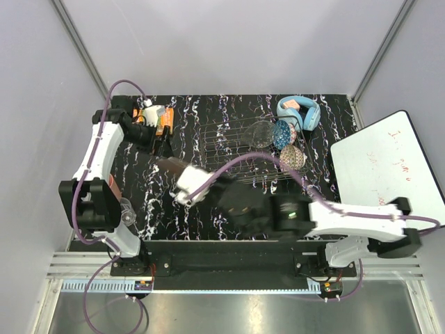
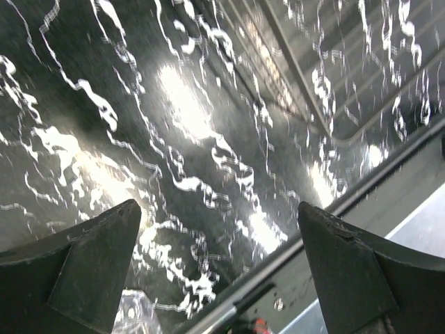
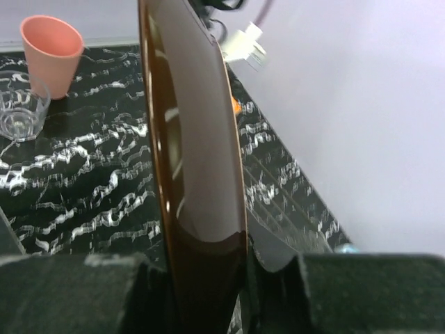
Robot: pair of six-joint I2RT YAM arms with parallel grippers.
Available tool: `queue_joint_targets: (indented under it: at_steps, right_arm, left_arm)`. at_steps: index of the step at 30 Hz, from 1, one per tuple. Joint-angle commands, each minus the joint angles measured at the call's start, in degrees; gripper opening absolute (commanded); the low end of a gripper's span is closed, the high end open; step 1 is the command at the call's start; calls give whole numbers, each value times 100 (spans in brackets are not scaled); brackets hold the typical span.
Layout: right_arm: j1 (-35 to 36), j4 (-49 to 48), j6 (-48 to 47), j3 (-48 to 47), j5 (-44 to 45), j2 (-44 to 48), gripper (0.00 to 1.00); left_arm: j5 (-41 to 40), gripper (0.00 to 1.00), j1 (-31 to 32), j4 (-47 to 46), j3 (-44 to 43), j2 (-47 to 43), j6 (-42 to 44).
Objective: Load the mixed dishes into the dish rack
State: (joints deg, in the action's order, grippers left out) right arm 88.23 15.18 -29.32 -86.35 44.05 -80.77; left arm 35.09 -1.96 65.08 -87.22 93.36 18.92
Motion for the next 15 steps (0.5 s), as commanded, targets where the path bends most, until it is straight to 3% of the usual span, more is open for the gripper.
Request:
queue_joint_targets:
  at_steps: [1, 8, 12, 15]
  right_arm:
    - [-437, 3093, 1437, -1076, -335, 727, 0]
    - [-1359, 3245, 648, -419, -10, 1599, 0]
    - [-2849, 3307, 173, -304, -572, 1609, 0]
    - [-3407, 3307, -196, -252, -863, 1389, 0]
  left_arm:
    - [-327, 99, 634, -855, -32, 252, -774]
    - [-643, 99, 1364, -1234, -944, 1243, -1469]
    - [-793, 99, 1636, -1226, -1306, 1729, -1619]
    - [-863, 99, 1751, -1243, -1377, 1896, -1611]
